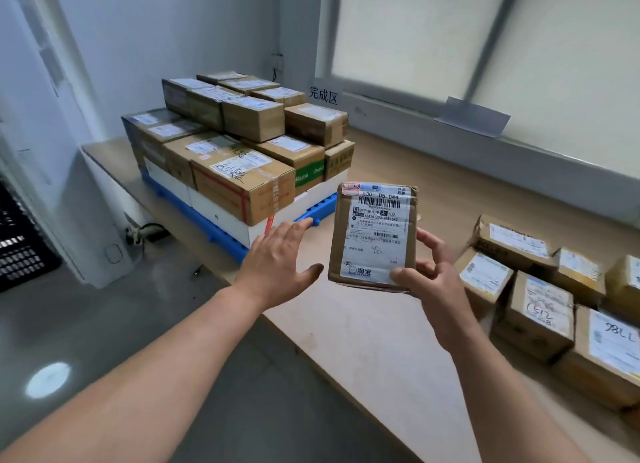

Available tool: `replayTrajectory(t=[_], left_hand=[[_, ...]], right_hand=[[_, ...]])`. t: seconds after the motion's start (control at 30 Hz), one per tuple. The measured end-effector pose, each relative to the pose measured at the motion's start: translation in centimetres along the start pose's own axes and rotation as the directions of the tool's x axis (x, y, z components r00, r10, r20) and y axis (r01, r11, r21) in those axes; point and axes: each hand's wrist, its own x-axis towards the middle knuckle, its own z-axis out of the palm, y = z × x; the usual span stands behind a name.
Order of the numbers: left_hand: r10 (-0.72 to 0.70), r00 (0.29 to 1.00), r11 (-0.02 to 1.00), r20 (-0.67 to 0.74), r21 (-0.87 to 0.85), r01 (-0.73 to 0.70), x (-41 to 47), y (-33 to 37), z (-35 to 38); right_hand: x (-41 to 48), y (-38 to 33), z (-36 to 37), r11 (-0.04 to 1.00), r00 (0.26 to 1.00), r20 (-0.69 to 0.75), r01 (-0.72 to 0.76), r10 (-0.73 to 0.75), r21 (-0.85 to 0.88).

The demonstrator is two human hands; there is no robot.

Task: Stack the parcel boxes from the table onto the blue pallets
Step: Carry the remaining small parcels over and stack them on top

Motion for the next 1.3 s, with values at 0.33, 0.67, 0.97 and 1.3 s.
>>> replayTrajectory(t=[0.33, 0.67, 0.97, 1.3], left_hand=[[-0.049, 0.997, 0.996, -0.064, 0.075, 0.054, 5.6, -7.4, -1.3], [-0.022, 1.000, 0.987, -0.022, 0.160, 0.025, 15.5, -12.6, -2.6], [0.040, 0.998, 0.978, -0.043, 0.204, -0.031, 21.0, -16.0, -1.7], [0.121, 0.992, 0.982, -0.018, 0.150, -0.117, 26.0, -20.5, -1.9]], right_hand=[[9.2, 0.2, 5.8, 1.000, 0.999, 0.039, -0.013, 0.014, -0.016], [19.4, -0.4, 9.3, 0.999, 1.000, 0.013, -0.029, 0.029, 0.040], [26.0, -0.3, 11.3, 0.993, 0.998, -0.043, -0.043, 0.048, 0.113], [29.9, -0.6, 14.8, 0.988, 0.985, -0.126, -0.099, 0.114, 0.118]])
